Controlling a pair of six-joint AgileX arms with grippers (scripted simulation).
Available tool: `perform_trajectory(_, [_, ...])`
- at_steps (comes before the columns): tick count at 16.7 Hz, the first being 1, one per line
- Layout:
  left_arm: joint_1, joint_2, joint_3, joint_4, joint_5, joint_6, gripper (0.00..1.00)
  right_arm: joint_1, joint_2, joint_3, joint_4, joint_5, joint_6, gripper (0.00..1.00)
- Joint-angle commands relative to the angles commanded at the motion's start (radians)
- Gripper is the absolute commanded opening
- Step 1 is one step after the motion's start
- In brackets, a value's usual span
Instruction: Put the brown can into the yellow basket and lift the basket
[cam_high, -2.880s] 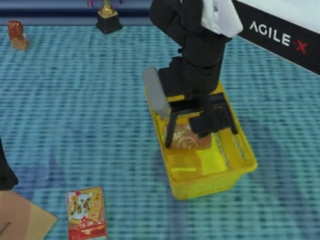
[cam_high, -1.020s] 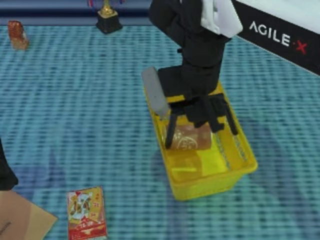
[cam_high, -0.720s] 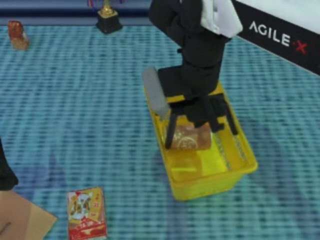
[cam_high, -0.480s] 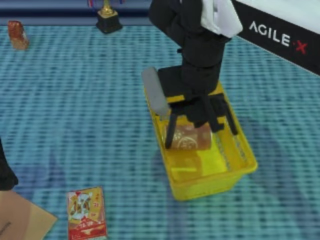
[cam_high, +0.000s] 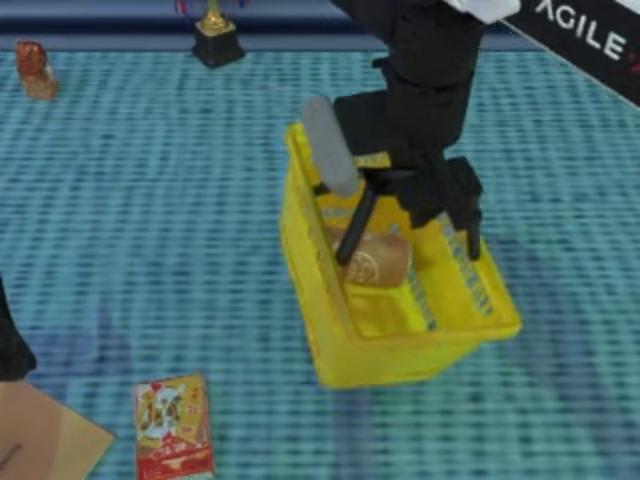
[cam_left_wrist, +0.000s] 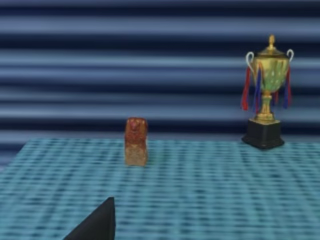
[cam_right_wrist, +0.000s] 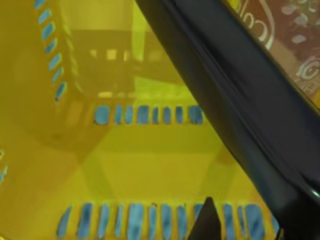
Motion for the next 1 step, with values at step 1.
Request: perform_trajectory(1, [0.0,0.0,0.0,0.0,0.0,0.0,1.0,-0.001,-0.001,0.003,-0.003,0.0,-0.001,0.0])
